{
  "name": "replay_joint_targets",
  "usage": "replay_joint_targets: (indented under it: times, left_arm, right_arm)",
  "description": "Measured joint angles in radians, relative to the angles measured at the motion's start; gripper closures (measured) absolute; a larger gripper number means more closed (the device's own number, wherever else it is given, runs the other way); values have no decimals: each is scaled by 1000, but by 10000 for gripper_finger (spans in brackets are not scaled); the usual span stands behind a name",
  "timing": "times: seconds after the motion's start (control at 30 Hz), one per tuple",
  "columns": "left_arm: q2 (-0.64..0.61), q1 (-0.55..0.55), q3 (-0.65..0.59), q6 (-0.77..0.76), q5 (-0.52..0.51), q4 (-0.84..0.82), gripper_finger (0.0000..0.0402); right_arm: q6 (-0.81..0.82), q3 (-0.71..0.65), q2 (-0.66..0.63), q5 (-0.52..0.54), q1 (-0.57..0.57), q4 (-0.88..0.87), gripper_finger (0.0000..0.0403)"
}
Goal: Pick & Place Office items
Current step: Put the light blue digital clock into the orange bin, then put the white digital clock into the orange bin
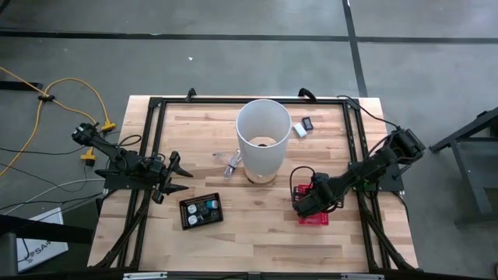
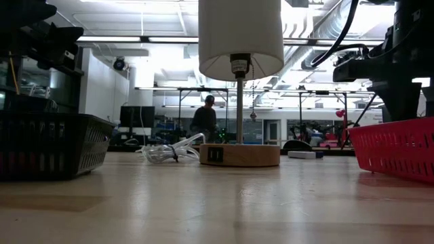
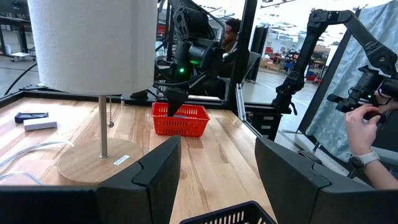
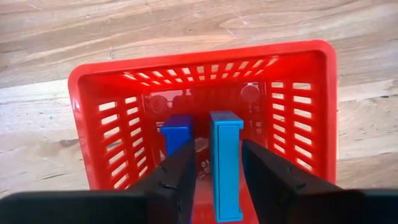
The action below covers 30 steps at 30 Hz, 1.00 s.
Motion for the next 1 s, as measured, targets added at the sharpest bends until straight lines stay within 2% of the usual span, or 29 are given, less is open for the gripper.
replay_joint_targets:
  times: [0.23,0.5,0.7,1.0]
  left_arm:
    - [0,0,0,0,0,0,202]
    - [0,0,0,0,0,0,202]
    - [0,0,0,0,0,0,202]
    - [0,0,0,0,0,0,202]
  right_arm:
    - [0,0,-27,8,0,-9,282]
    - [-11,0,-102,82,0,-33,282]
    - [-53,0,-139,91,2,-112,282]
    - [-252,0,-215,359,-9,-209,282]
